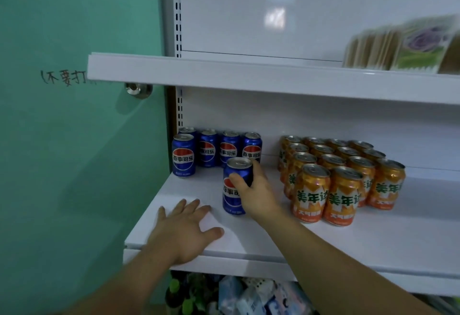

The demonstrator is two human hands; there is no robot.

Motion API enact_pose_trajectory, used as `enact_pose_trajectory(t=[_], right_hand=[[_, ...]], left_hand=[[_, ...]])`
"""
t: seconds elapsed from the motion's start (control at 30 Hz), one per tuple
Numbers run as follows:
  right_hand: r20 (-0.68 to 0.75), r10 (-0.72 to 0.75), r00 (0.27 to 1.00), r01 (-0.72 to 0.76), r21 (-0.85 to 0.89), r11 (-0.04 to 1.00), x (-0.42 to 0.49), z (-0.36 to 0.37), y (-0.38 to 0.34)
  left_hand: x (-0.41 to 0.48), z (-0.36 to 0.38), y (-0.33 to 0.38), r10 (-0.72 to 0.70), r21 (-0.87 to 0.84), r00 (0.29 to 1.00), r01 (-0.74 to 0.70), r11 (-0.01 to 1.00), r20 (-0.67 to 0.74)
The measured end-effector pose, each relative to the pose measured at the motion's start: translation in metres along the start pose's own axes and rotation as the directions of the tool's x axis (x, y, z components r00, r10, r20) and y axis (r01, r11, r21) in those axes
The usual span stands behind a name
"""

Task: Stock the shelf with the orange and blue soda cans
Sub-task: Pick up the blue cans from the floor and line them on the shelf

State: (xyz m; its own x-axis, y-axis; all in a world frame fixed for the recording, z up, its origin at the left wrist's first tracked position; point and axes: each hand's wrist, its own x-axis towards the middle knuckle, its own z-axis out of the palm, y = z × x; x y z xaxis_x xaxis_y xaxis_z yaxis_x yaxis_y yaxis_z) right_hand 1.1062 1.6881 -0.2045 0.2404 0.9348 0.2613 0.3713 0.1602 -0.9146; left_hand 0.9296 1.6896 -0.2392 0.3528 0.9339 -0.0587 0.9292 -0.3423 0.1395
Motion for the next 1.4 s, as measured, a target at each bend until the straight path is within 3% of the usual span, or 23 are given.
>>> enact_pose_trajectory(t=[0.1,0.2,0.53,1.17,1.3,1.4], right_hand=[[0.104,-0.035,0.994,0.051,-0.155,0.987,0.008,0.002,0.006],[0.073,-0.038,0.997,0.052,-0.204,0.978,0.020,0.006,0.015],[0.058,-0.043,0.997,0.052,-0.156,0.986,0.077,0.058,0.016],[0.066,-0.094,0.993,0.101,-0.104,0.989,0.131,0.087,0.028],[0.101,-0.008,0.995,0.034,-0.265,0.964,0.111,0.075,0.019],[0.172,0.074,0.982,0.015,-0.466,0.885,0.077,0.043,0.003]], left_hand=[[0.001,0.001,-0.001,0.012,-0.005,1.000,-0.012,1.000,-0.018],[0.002,0.001,-0.001,0.010,-0.016,1.000,-0.010,1.000,-0.010],[0.003,0.001,-0.003,0.010,-0.021,1.000,-0.010,1.000,-0.001],[0.006,0.005,-0.005,-0.001,-0.017,1.000,0.001,1.000,0.007],[0.004,0.003,-0.004,0.002,-0.022,1.000,-0.002,1.000,-0.005],[0.002,-0.002,-0.001,0.008,-0.030,1.000,-0.008,1.000,0.001]])
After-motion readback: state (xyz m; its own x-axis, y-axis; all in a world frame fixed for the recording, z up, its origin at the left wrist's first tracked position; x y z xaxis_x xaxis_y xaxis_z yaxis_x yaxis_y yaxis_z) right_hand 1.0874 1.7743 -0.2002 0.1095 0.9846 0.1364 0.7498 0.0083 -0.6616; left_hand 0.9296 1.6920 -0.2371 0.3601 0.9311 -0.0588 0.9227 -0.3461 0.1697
